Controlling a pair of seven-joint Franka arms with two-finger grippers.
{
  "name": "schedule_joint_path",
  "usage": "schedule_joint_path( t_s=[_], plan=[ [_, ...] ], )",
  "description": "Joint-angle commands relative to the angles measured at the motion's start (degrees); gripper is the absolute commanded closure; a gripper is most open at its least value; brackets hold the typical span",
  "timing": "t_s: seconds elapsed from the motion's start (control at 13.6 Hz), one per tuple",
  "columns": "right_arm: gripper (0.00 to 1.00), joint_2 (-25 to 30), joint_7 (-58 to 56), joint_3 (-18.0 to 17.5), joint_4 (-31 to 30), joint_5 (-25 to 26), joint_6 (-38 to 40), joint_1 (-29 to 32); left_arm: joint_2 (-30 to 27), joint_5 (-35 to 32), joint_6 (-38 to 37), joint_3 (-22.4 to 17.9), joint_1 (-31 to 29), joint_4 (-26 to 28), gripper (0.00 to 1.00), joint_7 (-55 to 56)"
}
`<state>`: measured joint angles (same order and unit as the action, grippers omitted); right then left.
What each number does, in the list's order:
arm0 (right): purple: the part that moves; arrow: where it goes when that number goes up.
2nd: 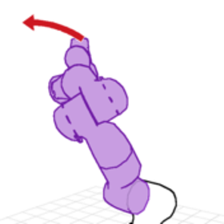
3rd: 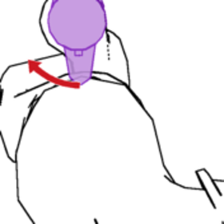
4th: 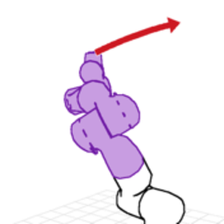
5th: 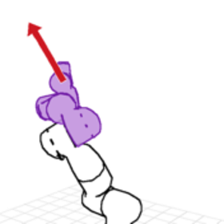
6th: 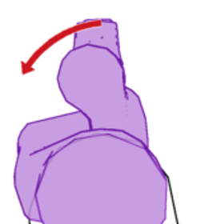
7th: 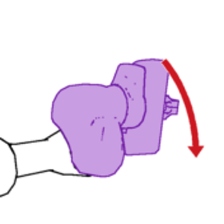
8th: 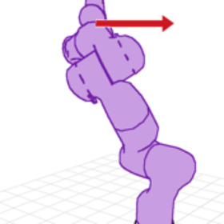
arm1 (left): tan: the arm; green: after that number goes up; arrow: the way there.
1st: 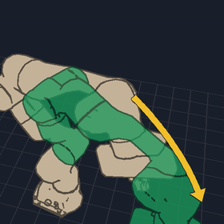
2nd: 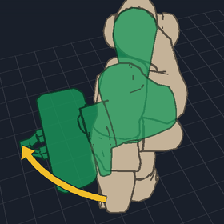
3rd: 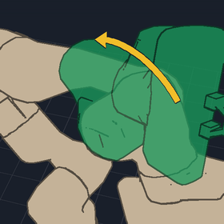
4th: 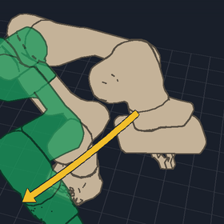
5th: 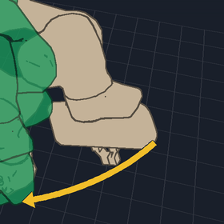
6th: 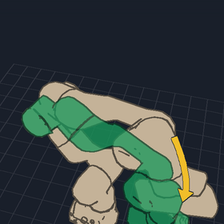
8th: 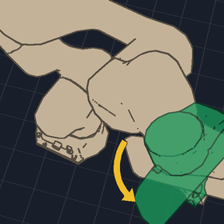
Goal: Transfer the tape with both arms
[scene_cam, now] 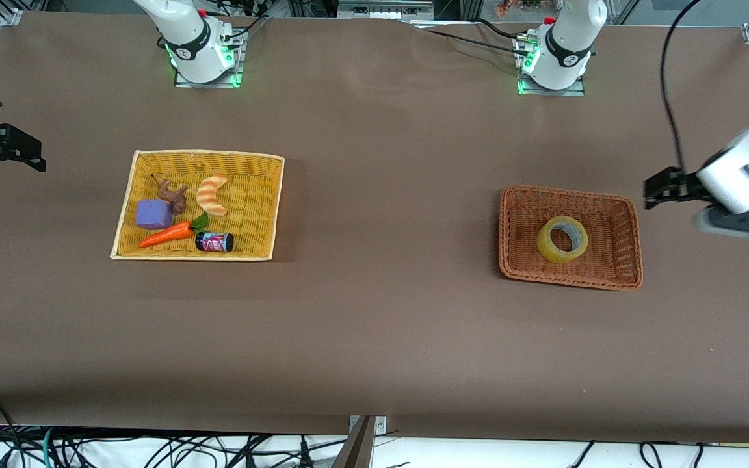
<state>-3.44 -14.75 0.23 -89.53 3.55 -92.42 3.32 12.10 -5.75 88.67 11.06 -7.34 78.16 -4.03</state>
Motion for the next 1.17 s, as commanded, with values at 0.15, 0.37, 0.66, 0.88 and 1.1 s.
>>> schedule_joint_path(
  t_s=[0.15, 0.37, 0.66, 0.88, 1.1],
  plan=[
    [0.00, -0.25, 0.42, -0.23, 0.85, -0.74, 0.31, 0.20, -12.52, 6.80, 14.29, -9.66, 7.95, 20.14, 0.00, -0.36],
    [0.00, -0.25, 0.42, -0.23, 0.93, -0.74, 0.22, 0.20, -13.24, 6.72, 11.63, -10.01, 8.57, 20.45, 0.00, 0.17],
    [0.00, -0.25, 0.42, -0.14, 0.85, -0.74, 0.31, 0.20, -11.93, 6.72, 6.88, -10.01, 7.78, 18.26, 0.00, -0.36],
    [0.00, -0.25, 0.51, -0.14, 0.93, -0.74, 0.31, 0.28, -11.93, 6.63, 6.43, -9.92, 7.78, 18.25, 0.00, -0.45],
    [0.00, -0.25, 0.60, -0.14, 0.85, -0.74, 0.48, 0.28, -11.84, 6.63, 6.43, -9.75, 7.87, 18.08, 0.00, -0.45]
  ],
)
